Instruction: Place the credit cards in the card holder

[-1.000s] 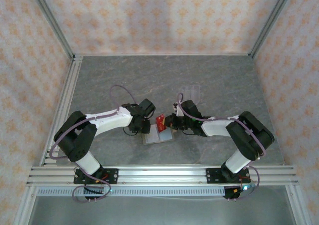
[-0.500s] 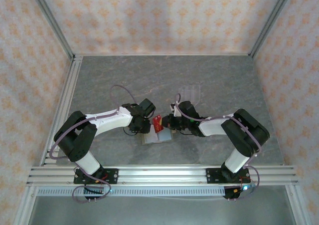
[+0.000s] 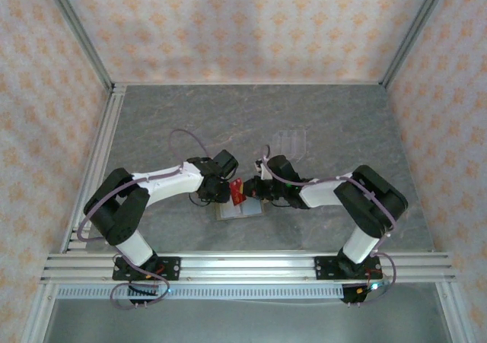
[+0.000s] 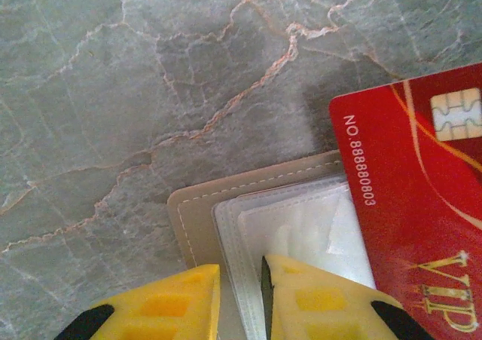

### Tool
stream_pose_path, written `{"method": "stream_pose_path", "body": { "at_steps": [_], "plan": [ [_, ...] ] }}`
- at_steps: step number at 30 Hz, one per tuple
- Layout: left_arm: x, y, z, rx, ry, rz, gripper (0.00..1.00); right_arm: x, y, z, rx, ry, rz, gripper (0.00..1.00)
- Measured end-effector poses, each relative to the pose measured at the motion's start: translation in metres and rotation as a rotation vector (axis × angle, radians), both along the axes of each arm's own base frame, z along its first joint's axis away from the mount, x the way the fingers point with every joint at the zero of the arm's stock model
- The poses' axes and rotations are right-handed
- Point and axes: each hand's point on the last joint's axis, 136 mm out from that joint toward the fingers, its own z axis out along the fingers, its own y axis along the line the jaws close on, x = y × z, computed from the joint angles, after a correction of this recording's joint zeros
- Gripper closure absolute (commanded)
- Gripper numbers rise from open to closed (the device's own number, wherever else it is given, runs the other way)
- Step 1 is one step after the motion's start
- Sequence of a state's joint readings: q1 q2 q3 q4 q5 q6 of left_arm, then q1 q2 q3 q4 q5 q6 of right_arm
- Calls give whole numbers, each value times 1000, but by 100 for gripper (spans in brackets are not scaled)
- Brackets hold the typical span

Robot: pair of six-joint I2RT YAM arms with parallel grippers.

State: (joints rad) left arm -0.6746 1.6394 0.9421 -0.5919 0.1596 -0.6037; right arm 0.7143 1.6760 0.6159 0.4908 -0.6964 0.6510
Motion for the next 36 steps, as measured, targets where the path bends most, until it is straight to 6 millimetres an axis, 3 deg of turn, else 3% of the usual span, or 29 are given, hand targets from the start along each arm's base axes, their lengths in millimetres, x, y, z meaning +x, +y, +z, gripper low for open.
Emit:
{"method": "stream_pose_path", "body": {
  "at_steps": [7,13,18,23,36],
  "plan": [
    [-1,-1,0,-5,3,-1,78,10,-7,6,13,-5,-32,100],
    [-1,-4,7,-28,-7,-7,67,25,-17,22,44,-34,-78,100],
    [2,0,28,-43,-63,-1,56,28,-19,33,62,-53,-84,100],
    [5,-2,46,-75,-114,-1,52,31,-23,34,60,-53,-98,100],
    [-8,-9,12,-6,-24,-44,51,25,-28,31,39,-42,-92,100]
  ]
}}
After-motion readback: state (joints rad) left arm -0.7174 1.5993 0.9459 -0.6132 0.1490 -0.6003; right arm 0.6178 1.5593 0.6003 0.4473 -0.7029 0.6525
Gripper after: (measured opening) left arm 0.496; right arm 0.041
